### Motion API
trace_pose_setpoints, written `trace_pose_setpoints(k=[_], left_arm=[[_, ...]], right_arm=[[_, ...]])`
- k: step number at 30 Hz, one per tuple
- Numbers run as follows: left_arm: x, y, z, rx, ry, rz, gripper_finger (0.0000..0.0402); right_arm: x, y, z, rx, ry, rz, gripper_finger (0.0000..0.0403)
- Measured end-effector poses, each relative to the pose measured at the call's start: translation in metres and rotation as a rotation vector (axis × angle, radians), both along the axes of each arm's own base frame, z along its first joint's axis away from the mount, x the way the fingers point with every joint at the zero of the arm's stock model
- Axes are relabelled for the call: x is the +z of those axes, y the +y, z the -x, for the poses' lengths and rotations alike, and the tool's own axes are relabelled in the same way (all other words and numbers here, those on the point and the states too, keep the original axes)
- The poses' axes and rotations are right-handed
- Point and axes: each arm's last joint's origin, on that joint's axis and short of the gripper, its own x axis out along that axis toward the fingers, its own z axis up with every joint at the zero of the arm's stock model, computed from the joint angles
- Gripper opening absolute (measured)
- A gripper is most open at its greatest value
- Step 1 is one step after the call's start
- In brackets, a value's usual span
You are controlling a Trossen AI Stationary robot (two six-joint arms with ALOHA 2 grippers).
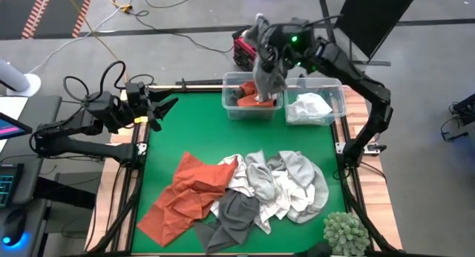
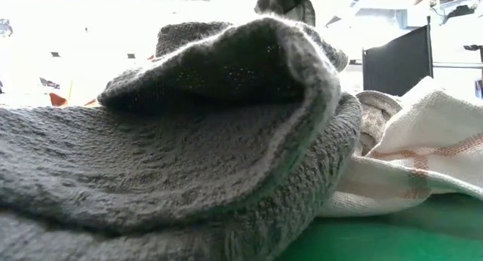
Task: Sort towels by color in basket
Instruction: Put the gray-white towel into the left transparent bin
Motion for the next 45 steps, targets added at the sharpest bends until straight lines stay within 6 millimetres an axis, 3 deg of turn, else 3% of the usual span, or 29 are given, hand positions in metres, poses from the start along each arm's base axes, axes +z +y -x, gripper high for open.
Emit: trace_pose_setpoints(k=[9, 15, 21, 25, 30, 36, 39, 43, 45], left_arm=[[0.000, 0.000, 0.000, -0.002, -0.006, 0.012, 0.0200], [0.000, 0.000, 0.000, -0.002, -0.008, 0.016, 0.0200], [0.000, 0.000, 0.000, -0.002, -0.007, 0.016, 0.0200], [0.000, 0.000, 0.000, -0.003, -0.005, 0.017, 0.0200], [-0.001, 0.000, 0.000, -0.003, 0.002, 0.017, 0.0200], [-0.002, 0.000, -0.004, -0.002, 0.012, 0.018, 0.0200], [-0.003, 0.001, -0.007, -0.003, 0.022, 0.019, 0.0200], [-0.004, 0.001, -0.010, -0.002, 0.034, 0.020, 0.0200], [-0.005, 0.001, -0.012, -0.003, 0.040, 0.021, 0.0200]], right_arm=[[-0.050, 0.005, -0.040, 0.148, -0.209, -0.106, 0.0047], [-0.090, -0.003, -0.046, 0.230, -0.288, -0.271, 0.0047], [-0.113, -0.015, -0.044, 0.250, -0.392, -0.369, 0.0047], [-0.136, -0.023, -0.038, 0.185, -0.330, -0.412, 0.0047], [-0.161, -0.028, -0.021, -0.043, -0.115, -0.478, 0.0047], [-0.164, -0.016, -0.014, -0.280, 0.079, -0.293, 0.0047], [-0.165, -0.008, -0.024, -0.159, 0.157, -0.233, 0.0047], [-0.184, 0.009, -0.047, 0.315, 0.286, -0.312, 0.0047], [-0.196, 0.018, -0.055, 0.467, 0.349, -0.335, 0.0047]])
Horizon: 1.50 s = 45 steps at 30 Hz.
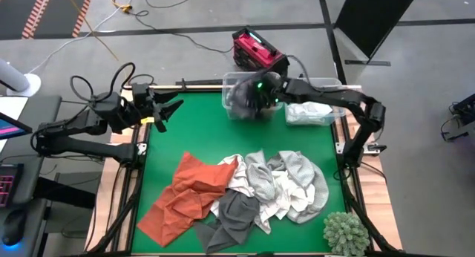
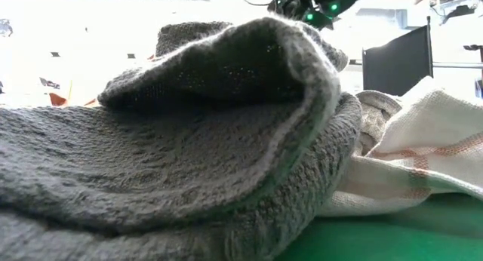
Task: Sort towels by color in basket
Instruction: Put the gray-white towel into the left transparent bin
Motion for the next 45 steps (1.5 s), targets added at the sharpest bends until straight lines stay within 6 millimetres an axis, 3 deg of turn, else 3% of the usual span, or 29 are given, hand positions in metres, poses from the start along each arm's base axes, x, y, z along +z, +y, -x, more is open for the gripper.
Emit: trace_pose_setpoints(k=[5, 9, 12, 17, 23, 28, 33, 37, 42, 45], left_arm=[[0.000, 0.000, 0.000, -0.003, -0.017, 0.030, 0.0200], [0.000, 0.000, 0.000, -0.004, -0.024, 0.041, 0.0200], [0.000, 0.000, 0.001, -0.005, -0.030, 0.050, 0.0200], [0.000, 0.000, 0.001, -0.005, -0.031, 0.052, 0.0200], [0.000, 0.000, 0.000, -0.005, -0.029, 0.052, 0.0200], [0.000, 0.000, 0.000, -0.005, -0.028, 0.052, 0.0200], [0.000, 0.000, 0.000, -0.005, -0.028, 0.052, 0.0200], [0.000, 0.000, 0.000, -0.005, -0.028, 0.052, 0.0200], [0.000, 0.000, 0.000, -0.005, -0.028, 0.052, 0.0200], [0.000, 0.000, 0.000, -0.005, -0.027, 0.052, 0.0200]], right_arm=[[-0.001, 0.003, -0.011, 0.025, -0.079, -0.088, 0.0047], [0.012, -0.016, -0.013, -0.045, -0.273, -0.160, 0.0047], [0.013, -0.034, -0.004, -0.163, -0.325, -0.226, 0.0047], [0.000, -0.055, 0.020, -0.308, -0.193, -0.324, 0.0047], [-0.013, -0.059, 0.041, -0.379, 0.037, -0.311, 0.0047], [-0.015, -0.056, 0.042, -0.399, 0.096, -0.236, 0.0047], [-0.013, -0.043, 0.031, -0.304, 0.101, -0.184, 0.0049], [-0.008, -0.042, 0.023, -0.311, 0.009, -0.171, 0.0093], [-0.007, -0.046, 0.028, -0.362, 0.016, -0.233, 0.0204], [0.005, -0.049, 0.035, -0.383, 0.069, -0.257, 0.0271]])
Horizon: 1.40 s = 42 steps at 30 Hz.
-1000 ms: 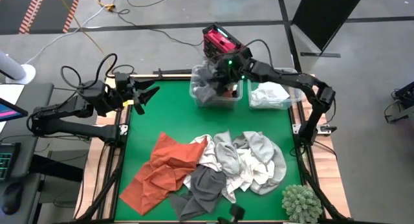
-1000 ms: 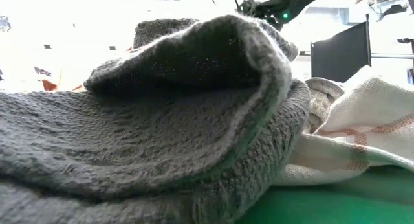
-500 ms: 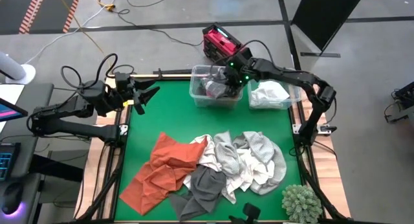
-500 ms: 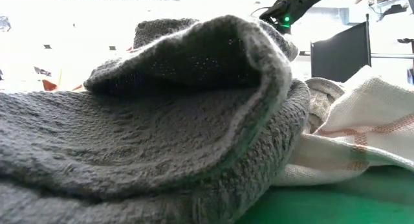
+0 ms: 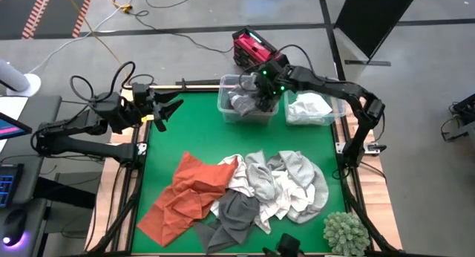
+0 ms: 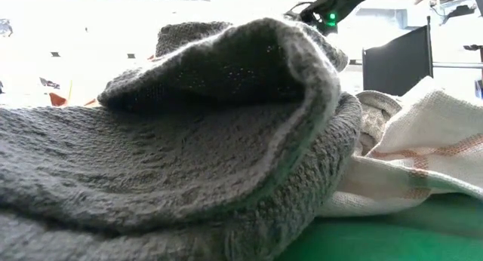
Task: Sort towels by color in basket
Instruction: Put the gray-white towel into the left transparent bin
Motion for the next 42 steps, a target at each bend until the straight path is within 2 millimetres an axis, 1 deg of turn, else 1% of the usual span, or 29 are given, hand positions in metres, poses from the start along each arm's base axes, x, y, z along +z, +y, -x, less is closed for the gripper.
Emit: trace_pose_setpoints(k=[2, 5, 8, 10, 11, 13, 15, 17, 20, 22, 24, 27, 28, 30, 33, 36, 39, 42], left_arm=[[0.000, 0.000, 0.000, 0.000, 0.003, 0.001, 0.0200], [-0.002, 0.000, 0.000, 0.000, 0.012, 0.009, 0.0200], [-0.002, 0.000, 0.000, -0.001, 0.019, 0.012, 0.0200], [-0.003, 0.000, 0.000, 0.000, 0.022, 0.012, 0.0200], [-0.003, 0.000, 0.000, -0.001, 0.025, 0.012, 0.0200], [-0.003, 0.000, 0.000, -0.001, 0.026, 0.013, 0.0200], [-0.003, 0.000, 0.000, -0.001, 0.028, 0.013, 0.0200], [-0.003, 0.000, 0.000, -0.001, 0.029, 0.013, 0.0200], [-0.003, 0.000, 0.000, -0.001, 0.030, 0.013, 0.0200], [-0.003, 0.000, 0.000, -0.001, 0.030, 0.013, 0.0200], [-0.003, 0.000, 0.000, -0.001, 0.029, 0.013, 0.0200], [-0.003, 0.000, 0.001, -0.007, 0.021, 0.029, 0.0200], [-0.003, 0.000, 0.001, -0.011, 0.018, 0.033, 0.0200], [-0.003, 0.000, 0.001, -0.017, 0.016, 0.038, 0.0200], [-0.003, -0.001, 0.000, -0.019, 0.014, 0.041, 0.0200], [-0.003, -0.001, 0.000, -0.019, 0.013, 0.045, 0.0200], [-0.004, -0.001, 0.000, -0.018, 0.022, 0.046, 0.0200], [-0.005, 0.000, 0.000, -0.018, 0.032, 0.047, 0.0200]], right_arm=[[0.017, -0.003, 0.003, -0.022, -0.004, -0.010, 0.0306], [0.050, -0.004, 0.006, -0.057, -0.041, -0.009, 0.0339], [0.076, -0.002, 0.006, -0.077, -0.116, 0.015, 0.0352], [0.085, 0.003, 0.001, -0.065, -0.160, 0.035, 0.0353], [0.086, 0.006, -0.003, -0.045, -0.174, 0.048, 0.0352], [0.081, 0.011, -0.012, 0.001, -0.174, 0.061, 0.0347], [0.068, 0.015, -0.028, 0.066, -0.167, 0.030, 0.0340], [0.049, 0.020, -0.044, 0.140, -0.151, -0.034, 0.0333], [0.024, 0.023, -0.066, 0.175, -0.132, -0.056, 0.0326], [0.007, 0.015, -0.076, 0.137, -0.130, -0.078, 0.0324], [-0.017, 0.000, -0.082, 0.047, -0.111, -0.140, 0.0321], [-0.049, -0.023, -0.080, -0.117, -0.067, -0.223, 0.0314], [-0.057, -0.029, -0.078, -0.157, -0.053, -0.255, 0.0312], [-0.065, -0.035, -0.077, -0.185, -0.051, -0.303, 0.0307], [-0.070, -0.035, -0.074, -0.174, -0.014, -0.342, 0.0304], [-0.069, -0.034, -0.073, -0.139, -0.005, -0.328, 0.0303], [-0.051, -0.034, -0.068, -0.135, -0.039, -0.306, 0.0303], [-0.012, -0.033, -0.063, -0.126, -0.125, -0.259, 0.0303]])
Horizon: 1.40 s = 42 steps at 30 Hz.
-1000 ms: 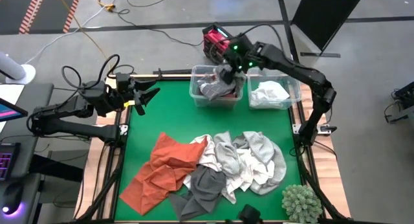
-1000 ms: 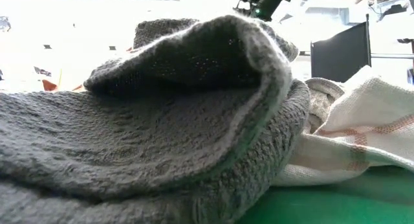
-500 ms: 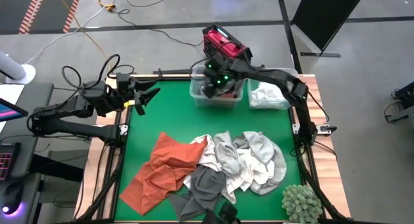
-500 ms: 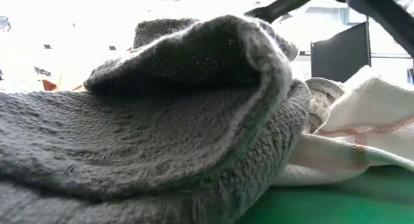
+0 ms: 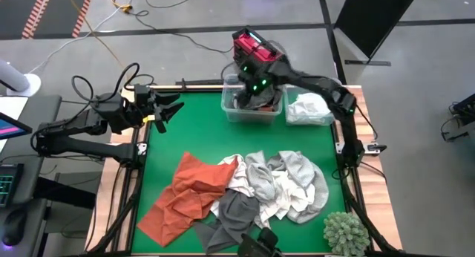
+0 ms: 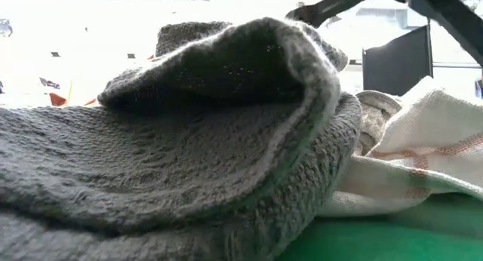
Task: Sort towels by color in basket
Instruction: Put the gray-white towel into the left transparent bin
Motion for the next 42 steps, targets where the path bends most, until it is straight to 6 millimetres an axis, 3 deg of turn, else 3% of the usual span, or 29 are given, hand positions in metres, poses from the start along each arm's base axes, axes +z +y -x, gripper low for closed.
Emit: trace_pose_setpoints(k=[5, 9, 11, 15, 19, 28, 34, 38, 42], left_arm=[[0.000, 0.000, 0.000, 0.001, 0.003, 0.000, 0.0200], [0.000, 0.000, 0.000, 0.001, 0.003, 0.000, 0.0200], [0.000, 0.000, 0.000, 0.002, 0.005, -0.006, 0.0200], [0.000, 0.000, 0.000, 0.002, 0.007, -0.009, 0.0200], [0.000, 0.000, 0.000, 0.002, 0.007, -0.009, 0.0200], [0.000, 0.000, 0.000, 0.002, 0.007, -0.010, 0.0200], [0.000, 0.000, 0.000, 0.003, 0.004, -0.005, 0.0200], [0.000, 0.000, 0.000, 0.003, 0.003, -0.004, 0.0200], [0.000, 0.000, 0.000, 0.003, 0.002, -0.004, 0.0200]], right_arm=[[0.052, 0.008, 0.015, 0.003, -0.071, 0.052, 0.0303], [0.081, 0.010, 0.029, -0.038, -0.108, 0.138, 0.0303], [0.085, 0.004, 0.038, -0.069, -0.081, 0.177, 0.0303], [0.062, -0.010, 0.051, -0.113, 0.108, 0.127, 0.0303], [0.036, -0.011, 0.048, -0.087, 0.241, 0.063, 0.0302], [-0.031, 0.009, -0.006, 0.097, 0.307, -0.027, 0.0301], [-0.079, 0.001, -0.026, 0.132, 0.231, -0.209, 0.0301], [-0.082, -0.003, -0.022, 0.124, 0.246, -0.232, 0.0301], [-0.062, -0.007, -0.013, 0.102, 0.228, -0.196, 0.0301]])
